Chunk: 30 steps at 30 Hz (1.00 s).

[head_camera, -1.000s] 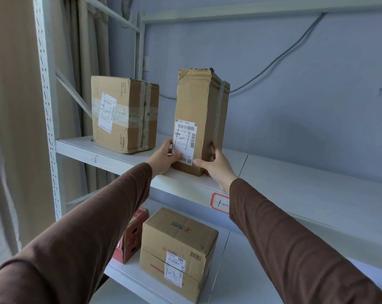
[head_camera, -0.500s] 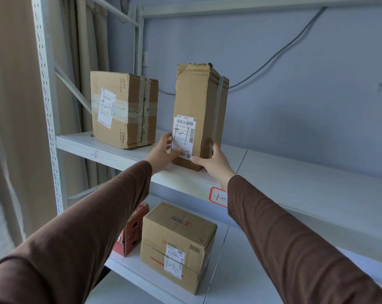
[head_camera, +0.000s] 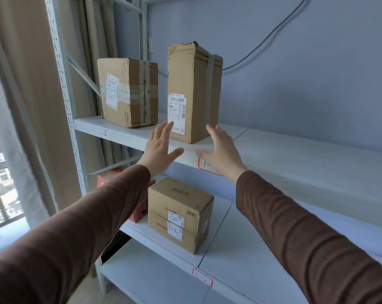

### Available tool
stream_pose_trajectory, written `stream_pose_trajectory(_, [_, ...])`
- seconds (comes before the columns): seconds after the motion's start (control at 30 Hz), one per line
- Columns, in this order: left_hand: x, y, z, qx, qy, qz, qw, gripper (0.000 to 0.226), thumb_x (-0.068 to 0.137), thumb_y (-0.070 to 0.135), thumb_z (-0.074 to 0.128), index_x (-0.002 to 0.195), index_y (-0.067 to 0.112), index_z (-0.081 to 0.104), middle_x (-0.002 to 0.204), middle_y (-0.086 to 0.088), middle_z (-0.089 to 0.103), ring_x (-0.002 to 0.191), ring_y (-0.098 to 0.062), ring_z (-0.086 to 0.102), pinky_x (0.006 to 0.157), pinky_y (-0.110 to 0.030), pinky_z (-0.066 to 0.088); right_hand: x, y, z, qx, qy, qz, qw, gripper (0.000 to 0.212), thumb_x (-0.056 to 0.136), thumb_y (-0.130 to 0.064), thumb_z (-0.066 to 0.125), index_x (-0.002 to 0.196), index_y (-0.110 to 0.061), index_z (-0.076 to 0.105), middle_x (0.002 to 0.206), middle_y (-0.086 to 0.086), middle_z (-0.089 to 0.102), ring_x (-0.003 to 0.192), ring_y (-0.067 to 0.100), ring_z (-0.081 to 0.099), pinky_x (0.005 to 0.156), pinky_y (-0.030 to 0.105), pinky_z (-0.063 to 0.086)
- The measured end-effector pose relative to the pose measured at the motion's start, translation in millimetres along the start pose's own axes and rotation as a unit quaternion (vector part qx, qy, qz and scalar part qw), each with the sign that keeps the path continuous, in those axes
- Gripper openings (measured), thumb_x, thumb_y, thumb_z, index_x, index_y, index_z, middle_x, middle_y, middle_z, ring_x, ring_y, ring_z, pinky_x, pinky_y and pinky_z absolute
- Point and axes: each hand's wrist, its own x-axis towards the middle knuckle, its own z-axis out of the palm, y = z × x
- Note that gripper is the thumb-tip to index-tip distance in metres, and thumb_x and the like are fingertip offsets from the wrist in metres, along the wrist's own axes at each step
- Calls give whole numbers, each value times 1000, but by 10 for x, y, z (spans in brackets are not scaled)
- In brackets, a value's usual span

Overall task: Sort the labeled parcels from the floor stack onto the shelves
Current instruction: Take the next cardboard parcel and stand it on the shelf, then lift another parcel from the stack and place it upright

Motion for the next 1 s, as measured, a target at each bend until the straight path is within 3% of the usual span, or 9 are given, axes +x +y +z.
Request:
stream_pose_trajectory(0.17, [-570,370,64,68,-43,1,997,81,99,45,59,162,19,15,170,-9,6,157,-29,0,127,-50,9,-596,135,-31,-117,21,-62,991,72,99,-40,61,160,-20,28,171,10,13,158,30,5,127,47,15])
stream_pose_trajectory(0.33, [-1234,759,166,100,-99,27,990,82,101,49,53,164,20,8,172,-7,-4,158,-26,-10,128,-49,2,-1390,242,-35,-204,17,-57,977,76,98,-39,63,161,-19,26,171,12,13,158,33,7,125,55,16])
stream_pose_trajectory(0.53, [-2210,1159,433,105,-163,43,980,83,100,48,55,163,18,9,172,-7,-3,158,-26,-10,126,-46,-1,-2571,402,-20,-235,-33,9,971,75,97,-40,64,160,-18,29,170,14,17,156,37,14,122,58,18])
stream_pose_trajectory(0.73, [-3092,1553,725,123,-250,39,960,88,101,53,50,164,16,0,171,-7,-10,157,-26,-14,128,-46,-1,-3671,653,-120,-251,-96,82,960,83,97,-44,62,164,-21,17,172,9,9,158,33,5,124,57,12])
stream_pose_trajectory(1.0, [-3849,2333,1225,121,-296,57,946,86,103,54,46,164,16,-1,171,-10,-11,157,-29,-15,126,-45,-4,-4846,1187,-465,-250,-135,148,947,86,100,-44,57,165,-23,4,173,7,4,159,31,2,125,56,9])
